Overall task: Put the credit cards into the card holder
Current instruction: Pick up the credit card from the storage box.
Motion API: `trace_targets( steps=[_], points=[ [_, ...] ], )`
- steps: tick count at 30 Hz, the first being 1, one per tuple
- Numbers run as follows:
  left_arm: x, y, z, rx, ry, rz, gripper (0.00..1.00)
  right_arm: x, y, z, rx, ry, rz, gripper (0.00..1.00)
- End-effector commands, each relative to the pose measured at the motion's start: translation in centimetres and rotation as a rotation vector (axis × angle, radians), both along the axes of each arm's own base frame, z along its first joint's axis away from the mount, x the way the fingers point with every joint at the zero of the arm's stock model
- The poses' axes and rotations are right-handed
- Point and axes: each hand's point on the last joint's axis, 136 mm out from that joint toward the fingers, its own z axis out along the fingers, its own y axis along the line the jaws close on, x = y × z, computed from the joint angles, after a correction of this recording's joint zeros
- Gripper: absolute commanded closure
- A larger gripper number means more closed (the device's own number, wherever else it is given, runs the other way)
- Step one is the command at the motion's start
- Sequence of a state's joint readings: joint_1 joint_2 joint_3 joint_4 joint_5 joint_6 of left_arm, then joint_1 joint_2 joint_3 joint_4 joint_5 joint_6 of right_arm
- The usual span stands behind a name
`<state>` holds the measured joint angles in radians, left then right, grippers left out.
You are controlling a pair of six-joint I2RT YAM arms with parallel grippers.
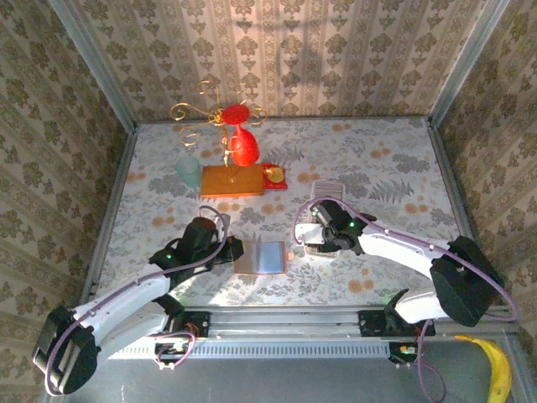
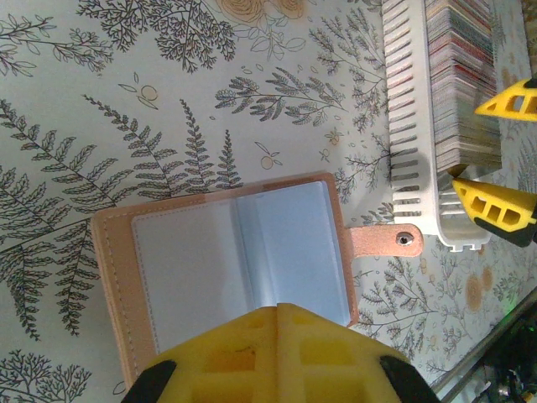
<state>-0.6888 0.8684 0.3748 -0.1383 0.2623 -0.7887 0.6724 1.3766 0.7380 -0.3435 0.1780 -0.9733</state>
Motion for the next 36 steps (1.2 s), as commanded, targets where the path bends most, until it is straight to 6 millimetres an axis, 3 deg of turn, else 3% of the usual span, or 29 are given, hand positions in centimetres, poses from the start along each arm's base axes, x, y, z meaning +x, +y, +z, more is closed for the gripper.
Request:
trace_targets(
  steps=[1, 9, 36],
  points=[
    [-0.4, 0.3, -0.7, 0.02, 0.006, -0.004, 0.95, 0.6, 0.1, 0.8, -0.015, -0.029, 0.003, 0.46],
    [-0.4, 0.2, -0.9, 0.021, 0.01, -0.004, 0.96, 0.3, -0.2, 1.4, -0.006, -0.048, 0.001, 0.62],
    [-0.5, 0.2, -1.7, 0.027, 0.033, 0.0, 0.99, -0.7, -0.8, 3.6, 0.032, -0.062, -0.019, 0.93]
  ],
)
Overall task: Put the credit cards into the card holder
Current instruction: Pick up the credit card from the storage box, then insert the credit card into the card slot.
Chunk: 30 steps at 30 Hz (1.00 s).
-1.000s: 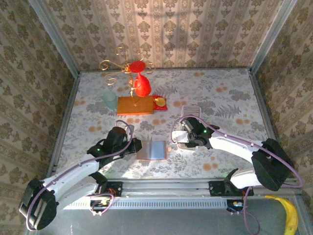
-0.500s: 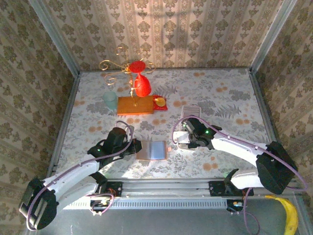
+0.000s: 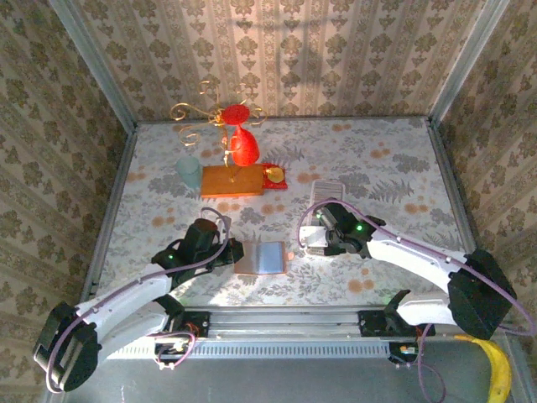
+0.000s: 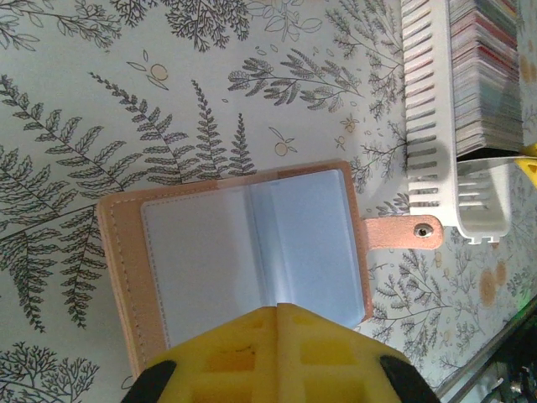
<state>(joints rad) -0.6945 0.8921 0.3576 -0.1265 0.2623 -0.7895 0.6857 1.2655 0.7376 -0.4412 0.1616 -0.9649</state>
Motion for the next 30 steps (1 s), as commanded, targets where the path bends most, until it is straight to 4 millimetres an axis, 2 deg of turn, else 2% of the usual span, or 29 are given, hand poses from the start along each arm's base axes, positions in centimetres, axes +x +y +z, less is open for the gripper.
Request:
trace_targets(
  steps=[1, 10, 15, 18, 19, 22, 25, 30],
  points=[
    [-0.2, 0.1, -0.6, 0.011, 0.011, 0.006, 0.99, 0.6, -0.3, 1.7, 0.017, -0.051, -0.034, 0.94],
    [-0.2, 0.1, -1.0, 0.025, 0.026, 0.004, 0.98, -2.5, 0.7, 3.5, 0.144, 0.07, -0.043, 1.0],
    [-0.5, 0.3, -1.4, 0.04, 0.044, 0.001, 0.98, -3.4, 1.6, 6.1, 0.288, 0.09, -0.117, 1.0],
    [-0.7, 0.4, -1.6, 0.049, 0.054, 0.001, 0.98, -3.5, 2.3, 8.4, 0.457, 0.129, -0.268, 1.0],
    [-0.7, 0.5, -1.7, 0.052, 0.058, 0.0, 0.98, -3.2, 2.3, 9.2, 0.535, 0.15, -0.387, 1.0],
    [-1.0, 0.6, -1.9, 0.065, 0.072, -0.005, 0.98, -3.1, 2.8, 10.5, 0.668, 0.248, -0.588, 1.0],
    [-1.3, 0.7, -2.0, 0.073, 0.083, -0.013, 0.98, -2.9, 3.1, 11.1, 0.776, 0.343, -0.808, 1.0],
    [-1.6, 0.9, -2.3, 0.096, 0.103, -0.021, 0.97, -3.3, 5.2, 11.1, 0.955, 0.543, -1.018, 1.0]
  ],
)
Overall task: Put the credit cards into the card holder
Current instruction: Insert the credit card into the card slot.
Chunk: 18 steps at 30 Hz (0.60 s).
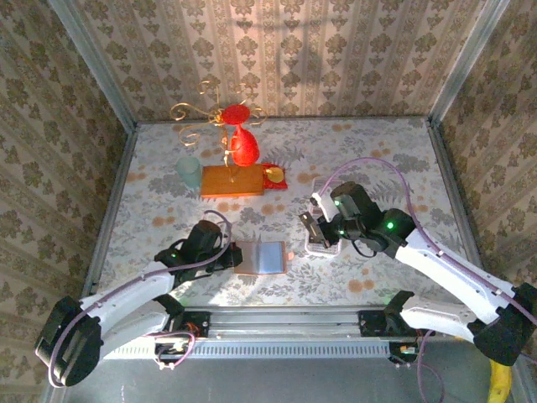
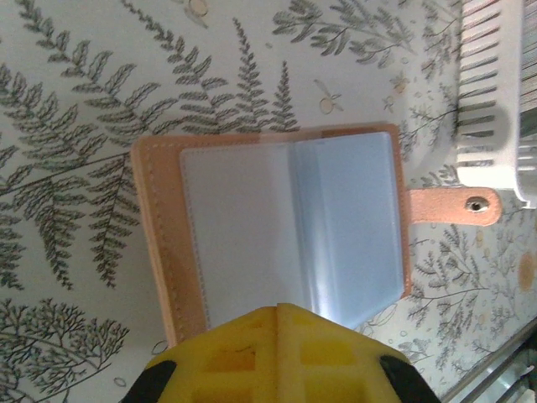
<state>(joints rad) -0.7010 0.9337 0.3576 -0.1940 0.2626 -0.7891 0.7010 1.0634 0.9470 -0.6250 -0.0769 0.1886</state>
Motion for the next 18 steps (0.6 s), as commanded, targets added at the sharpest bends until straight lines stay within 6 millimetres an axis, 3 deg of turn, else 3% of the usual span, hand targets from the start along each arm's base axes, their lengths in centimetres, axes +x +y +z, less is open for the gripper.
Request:
trace_targets(
  steps=[1, 9, 18],
  points=[
    [-0.5, 0.3, -0.3, 0.034, 0.024, -0.013, 0.97, -0.9, 1.7, -0.4, 0.223, 0.226, -0.203, 1.0],
    [-0.8, 0.7, -1.7, 0.084, 0.06, -0.017, 0.99, -1.4, 3.6, -3.4, 0.29, 0.305, -0.31, 1.0],
    [-0.9, 1.3, -3.4, 0.116, 0.079, 0.007, 1.0, -1.2, 7.5, -6.2, 0.332, 0.354, -0.335, 1.0]
  ],
)
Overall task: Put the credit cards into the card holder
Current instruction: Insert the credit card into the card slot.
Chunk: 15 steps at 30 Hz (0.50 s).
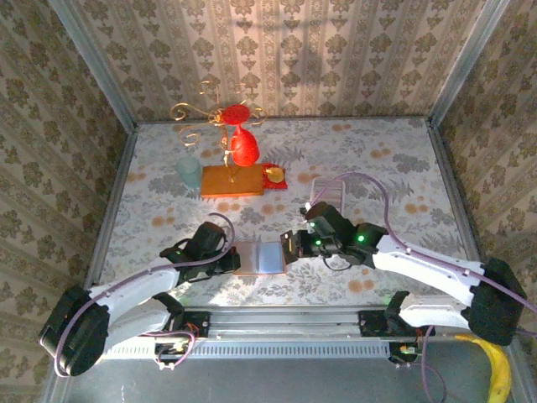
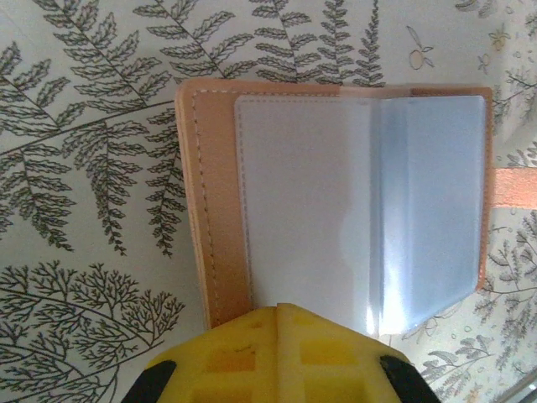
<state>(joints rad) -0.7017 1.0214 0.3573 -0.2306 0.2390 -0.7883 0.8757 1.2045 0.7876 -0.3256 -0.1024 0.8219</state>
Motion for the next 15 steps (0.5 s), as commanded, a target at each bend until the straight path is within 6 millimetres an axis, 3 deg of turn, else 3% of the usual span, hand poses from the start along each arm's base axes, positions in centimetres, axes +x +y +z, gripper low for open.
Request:
trace_targets(
  steps=[1, 6, 11, 15],
  points=[
    [-0.2, 0.3, -0.9, 0.027, 0.0, -0.005, 1.0, 1.2, 1.5, -0.4, 0.049, 0.005, -0.073, 1.0],
    [-0.5, 1.0, -1.9, 0.057, 0.014, 0.002, 1.0, 1.4, 4.0, -1.3, 0.061, 0.014, -0.066, 1.0],
    [-0.7, 0.8, -2.4, 0.049, 0.028, 0.003, 1.0, 1.4, 6.0, -3.3, 0.068, 0.05, -0.085, 1.0],
    [-0.9, 0.9, -2.6, 0.055, 0.033, 0.002, 1.0, 1.7, 6.9, -4.1, 0.075, 0.046, -0.123, 1.0]
  ],
)
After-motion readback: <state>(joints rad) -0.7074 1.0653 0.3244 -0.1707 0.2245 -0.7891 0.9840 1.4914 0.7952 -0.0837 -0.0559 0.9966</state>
